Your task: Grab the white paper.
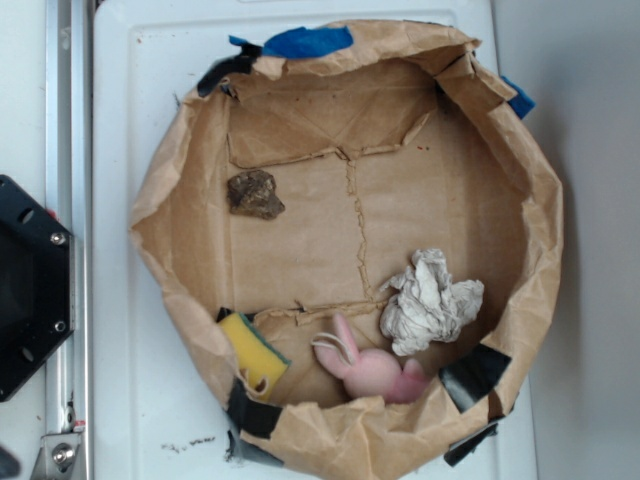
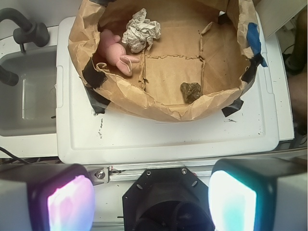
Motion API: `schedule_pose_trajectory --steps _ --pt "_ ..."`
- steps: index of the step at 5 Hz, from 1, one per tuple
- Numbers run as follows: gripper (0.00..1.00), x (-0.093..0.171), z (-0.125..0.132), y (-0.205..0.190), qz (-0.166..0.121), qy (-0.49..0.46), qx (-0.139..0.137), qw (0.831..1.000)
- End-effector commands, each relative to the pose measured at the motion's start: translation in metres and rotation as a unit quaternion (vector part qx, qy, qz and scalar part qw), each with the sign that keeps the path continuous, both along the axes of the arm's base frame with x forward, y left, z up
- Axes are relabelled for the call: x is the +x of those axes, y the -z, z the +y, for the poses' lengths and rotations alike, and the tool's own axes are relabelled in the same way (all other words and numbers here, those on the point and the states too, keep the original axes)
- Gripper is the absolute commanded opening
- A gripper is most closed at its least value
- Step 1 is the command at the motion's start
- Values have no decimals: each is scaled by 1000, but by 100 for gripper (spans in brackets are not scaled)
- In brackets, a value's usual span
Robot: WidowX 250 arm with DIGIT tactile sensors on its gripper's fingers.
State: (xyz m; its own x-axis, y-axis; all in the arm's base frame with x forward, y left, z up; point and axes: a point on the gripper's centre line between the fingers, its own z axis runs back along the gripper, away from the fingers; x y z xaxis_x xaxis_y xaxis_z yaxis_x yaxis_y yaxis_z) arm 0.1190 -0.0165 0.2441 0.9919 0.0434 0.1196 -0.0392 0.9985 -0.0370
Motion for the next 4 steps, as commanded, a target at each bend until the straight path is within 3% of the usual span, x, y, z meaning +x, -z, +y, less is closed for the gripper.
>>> schedule_pose_trajectory --steps 1,3,4 --pt "100 0 0 0 0 0 0 1000" --pt "100 78 24 12 -5 -74 1 997" --pt "100 102 35 26 -30 -158 -30 986"
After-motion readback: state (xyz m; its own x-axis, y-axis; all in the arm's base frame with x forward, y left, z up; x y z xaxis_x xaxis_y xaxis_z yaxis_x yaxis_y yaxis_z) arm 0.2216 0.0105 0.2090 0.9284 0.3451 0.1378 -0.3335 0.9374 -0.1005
